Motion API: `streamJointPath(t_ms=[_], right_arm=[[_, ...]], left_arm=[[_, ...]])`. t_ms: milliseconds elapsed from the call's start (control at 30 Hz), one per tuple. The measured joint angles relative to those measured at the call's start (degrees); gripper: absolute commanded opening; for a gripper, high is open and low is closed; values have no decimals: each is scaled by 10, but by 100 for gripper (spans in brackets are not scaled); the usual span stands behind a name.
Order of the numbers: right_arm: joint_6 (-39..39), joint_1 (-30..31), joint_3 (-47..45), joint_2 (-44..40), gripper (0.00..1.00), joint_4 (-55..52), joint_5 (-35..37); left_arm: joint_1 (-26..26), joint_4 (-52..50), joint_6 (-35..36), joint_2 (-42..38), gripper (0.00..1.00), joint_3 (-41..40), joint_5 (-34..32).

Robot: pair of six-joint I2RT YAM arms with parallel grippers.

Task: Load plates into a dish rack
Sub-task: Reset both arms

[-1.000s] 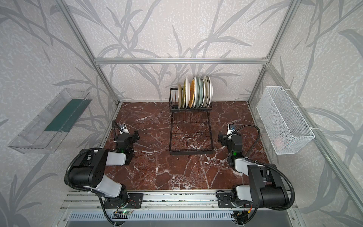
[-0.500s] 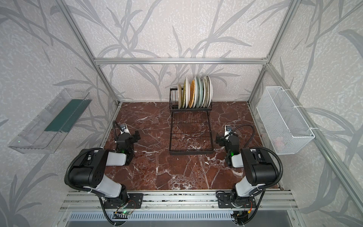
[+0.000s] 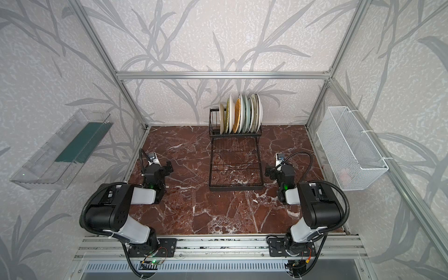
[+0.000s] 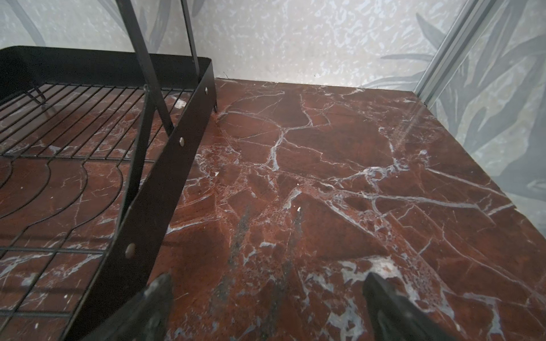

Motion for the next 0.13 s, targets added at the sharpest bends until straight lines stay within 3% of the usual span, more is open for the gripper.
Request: streamJointPath(t_ms=[133], right_arm=[[-7, 3, 6, 0, 99, -7, -3]], left_arm=[[1, -1, 0, 0, 99, 0, 3]])
